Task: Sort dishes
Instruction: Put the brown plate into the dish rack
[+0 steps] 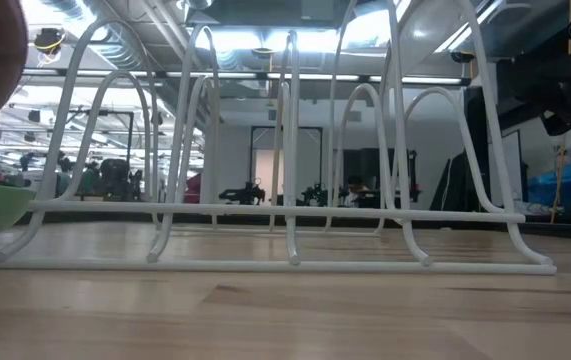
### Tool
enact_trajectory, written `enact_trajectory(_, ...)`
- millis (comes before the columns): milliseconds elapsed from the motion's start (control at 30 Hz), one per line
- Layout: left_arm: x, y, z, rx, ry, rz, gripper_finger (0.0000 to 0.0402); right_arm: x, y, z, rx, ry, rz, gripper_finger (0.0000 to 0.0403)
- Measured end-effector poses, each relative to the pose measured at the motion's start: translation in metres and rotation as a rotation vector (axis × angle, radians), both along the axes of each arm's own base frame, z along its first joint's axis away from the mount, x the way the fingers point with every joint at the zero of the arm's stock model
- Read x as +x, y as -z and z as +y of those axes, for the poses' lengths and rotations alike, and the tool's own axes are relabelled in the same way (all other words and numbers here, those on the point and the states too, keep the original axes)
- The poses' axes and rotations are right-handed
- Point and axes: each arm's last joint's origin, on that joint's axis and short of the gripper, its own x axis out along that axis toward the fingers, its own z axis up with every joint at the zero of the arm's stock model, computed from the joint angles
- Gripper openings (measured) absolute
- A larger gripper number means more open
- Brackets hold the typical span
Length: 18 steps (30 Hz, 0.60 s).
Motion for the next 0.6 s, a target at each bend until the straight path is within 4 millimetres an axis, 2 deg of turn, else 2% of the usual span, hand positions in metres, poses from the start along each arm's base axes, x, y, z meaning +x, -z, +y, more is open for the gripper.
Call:
enact_trajectory(333, -0.016, -0.025, 0.008, 0.068, -0.089, -0.193, 0.0000, 0.000, 0.000, 0.000, 0.000, 0.000, 0.000, 0.0166)
enact_trajectory(600, -0.028, -0.052, 0.028, 0.129, -0.137, -0.333, 0.0000, 0.000, 0.000, 0.000, 0.000, 0.000, 0.000, 0.0166)
